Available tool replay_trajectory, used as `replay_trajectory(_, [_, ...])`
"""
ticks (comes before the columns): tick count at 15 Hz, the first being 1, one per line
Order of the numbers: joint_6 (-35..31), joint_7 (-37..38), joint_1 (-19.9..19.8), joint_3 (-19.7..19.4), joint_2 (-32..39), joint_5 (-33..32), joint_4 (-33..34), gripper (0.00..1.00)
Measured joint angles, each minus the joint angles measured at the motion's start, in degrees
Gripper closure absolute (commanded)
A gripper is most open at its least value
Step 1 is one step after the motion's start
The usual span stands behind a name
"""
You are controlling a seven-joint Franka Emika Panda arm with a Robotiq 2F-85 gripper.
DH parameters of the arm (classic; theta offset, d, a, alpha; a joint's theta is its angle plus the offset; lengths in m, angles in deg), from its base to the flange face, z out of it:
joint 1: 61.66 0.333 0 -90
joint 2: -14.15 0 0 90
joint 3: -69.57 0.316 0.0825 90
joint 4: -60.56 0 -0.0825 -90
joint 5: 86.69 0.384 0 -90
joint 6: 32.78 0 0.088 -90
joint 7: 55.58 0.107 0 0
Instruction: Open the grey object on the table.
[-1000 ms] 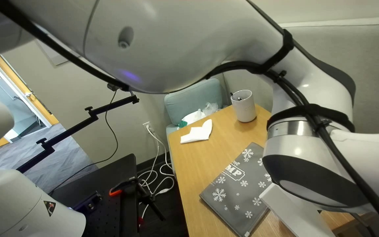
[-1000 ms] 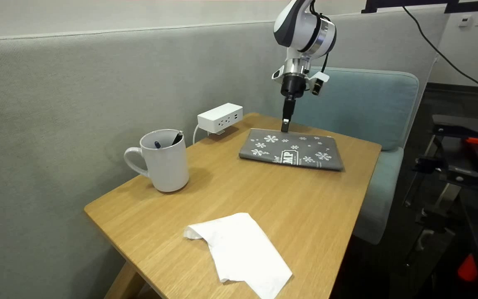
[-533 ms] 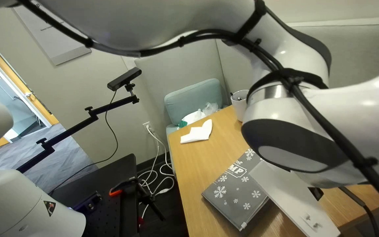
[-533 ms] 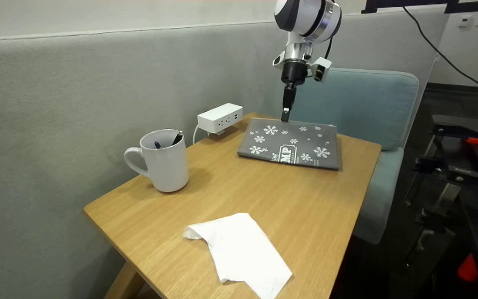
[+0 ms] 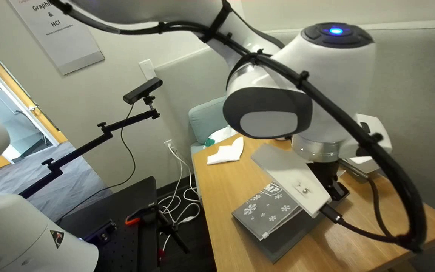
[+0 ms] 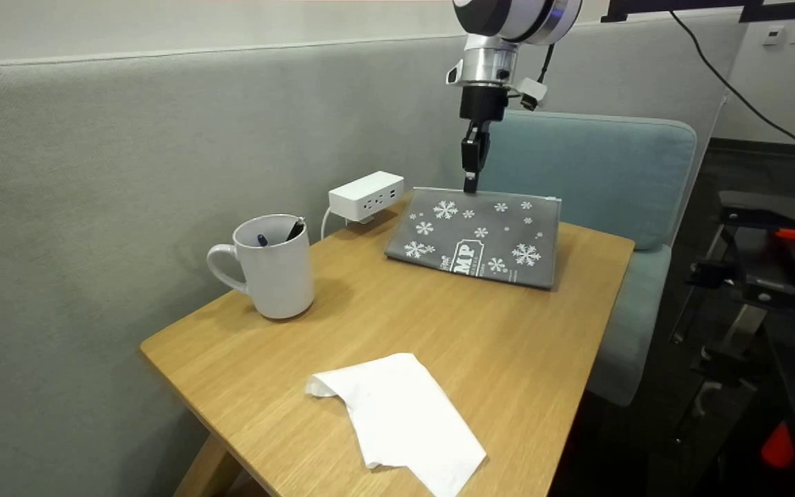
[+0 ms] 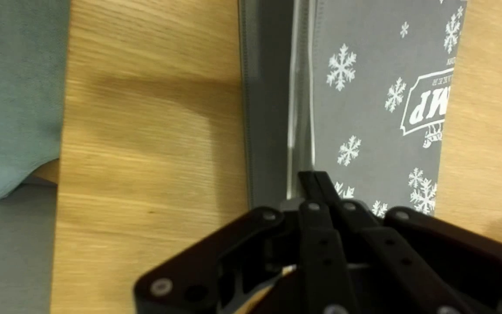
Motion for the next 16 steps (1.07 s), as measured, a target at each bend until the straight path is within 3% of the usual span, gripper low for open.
replay_trajectory(7, [-8.4, 21.04, 8.56, -3.38, -7.4, -17.21, -9.43, 1.0])
replay_trajectory(12, [-13.8, 39.84, 19.93, -12.28, -11.05, -34.97, -13.86, 1.0])
replay_trajectory(16, [-13.82, 48.78, 25.79, -15.71, -13.21, -44.44, -15.65, 1.0])
